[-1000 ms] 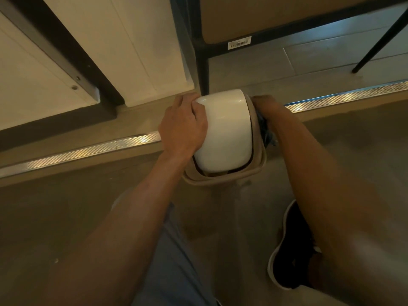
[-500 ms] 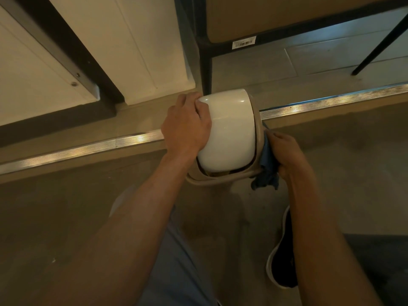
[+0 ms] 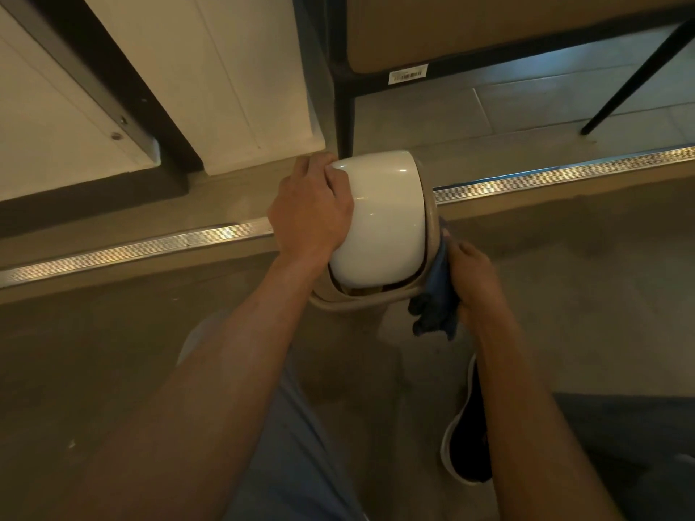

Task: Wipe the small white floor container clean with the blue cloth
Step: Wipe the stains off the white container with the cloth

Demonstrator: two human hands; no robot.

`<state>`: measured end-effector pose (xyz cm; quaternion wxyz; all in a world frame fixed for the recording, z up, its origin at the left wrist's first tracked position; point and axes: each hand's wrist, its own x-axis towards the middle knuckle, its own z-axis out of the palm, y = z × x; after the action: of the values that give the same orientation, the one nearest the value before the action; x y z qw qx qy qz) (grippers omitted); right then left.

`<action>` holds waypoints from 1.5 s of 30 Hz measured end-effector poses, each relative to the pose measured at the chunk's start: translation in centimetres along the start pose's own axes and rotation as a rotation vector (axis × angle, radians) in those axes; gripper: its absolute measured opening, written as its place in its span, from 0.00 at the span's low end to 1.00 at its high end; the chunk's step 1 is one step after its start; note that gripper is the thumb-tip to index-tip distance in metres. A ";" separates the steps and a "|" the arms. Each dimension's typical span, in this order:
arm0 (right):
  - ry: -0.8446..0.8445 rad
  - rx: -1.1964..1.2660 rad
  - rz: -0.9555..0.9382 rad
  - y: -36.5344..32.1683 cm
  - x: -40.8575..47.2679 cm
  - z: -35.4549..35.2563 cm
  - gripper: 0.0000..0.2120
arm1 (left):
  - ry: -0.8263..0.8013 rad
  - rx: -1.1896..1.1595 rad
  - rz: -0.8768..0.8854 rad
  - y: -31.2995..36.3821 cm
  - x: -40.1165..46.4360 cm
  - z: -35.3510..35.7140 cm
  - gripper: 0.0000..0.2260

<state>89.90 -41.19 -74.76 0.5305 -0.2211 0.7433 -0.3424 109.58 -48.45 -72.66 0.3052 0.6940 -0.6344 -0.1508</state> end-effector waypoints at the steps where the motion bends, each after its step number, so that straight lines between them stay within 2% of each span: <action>1: 0.002 0.039 0.009 0.9 -0.6 -0.1 0.20 | 0.003 -0.006 0.002 0.0 -0.1 0.0 0.20; 4: 0.018 0.153 0.010 2.7 -2.0 0.2 0.20 | 0.021 -0.017 0.006 0.0 -0.2 -0.1 0.19; 7: 0.100 0.151 -0.025 3.1 -2.6 0.3 0.17 | 0.036 -0.029 0.018 0.0 -0.5 -0.2 0.19; 14: 0.285 0.138 -0.260 3.3 -3.2 -1.0 0.12 | 0.055 -0.063 0.009 -0.2 -0.8 -0.4 0.18; 25: 0.141 0.204 -0.522 -1.4 -6.8 -3.0 0.10 | 0.072 -0.073 0.112 -0.6 -0.5 -0.5 0.13; 28: 0.071 0.198 -0.572 -2.9 -7.6 -3.4 0.04 | 0.092 -0.054 0.167 -0.5 -0.5 -0.5 0.12; 30: 0.026 0.196 -0.626 -3.6 -7.9 -3.4 0.05 | 0.101 -0.066 0.183 0.1 -0.7 -0.8 0.12; 36: -0.008 0.072 -0.821 -4.5 -8.2 -2.2 0.09 | 0.038 -0.495 0.230 4.9 -4.5 -3.3 0.21; 40: -0.005 -0.028 -0.913 -5.2 -8.2 -0.8 0.13 | -0.102 -0.606 0.221 6.3 -5.8 -4.2 0.23; 42: -0.043 -0.033 -0.916 -5.6 -8.3 -0.2 0.12 | -0.128 -0.586 0.202 6.3 -6.0 -4.7 0.20; 45: -0.114 -0.023 -0.864 -5.8 -8.5 0.6 0.12 | -0.138 -0.579 0.195 6.1 -6.2 -5.6 0.11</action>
<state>93.12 -39.35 -65.13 0.3762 -0.5363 0.5556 -0.5121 107.18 -41.17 -65.75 0.4594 0.5025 -0.6477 -0.3420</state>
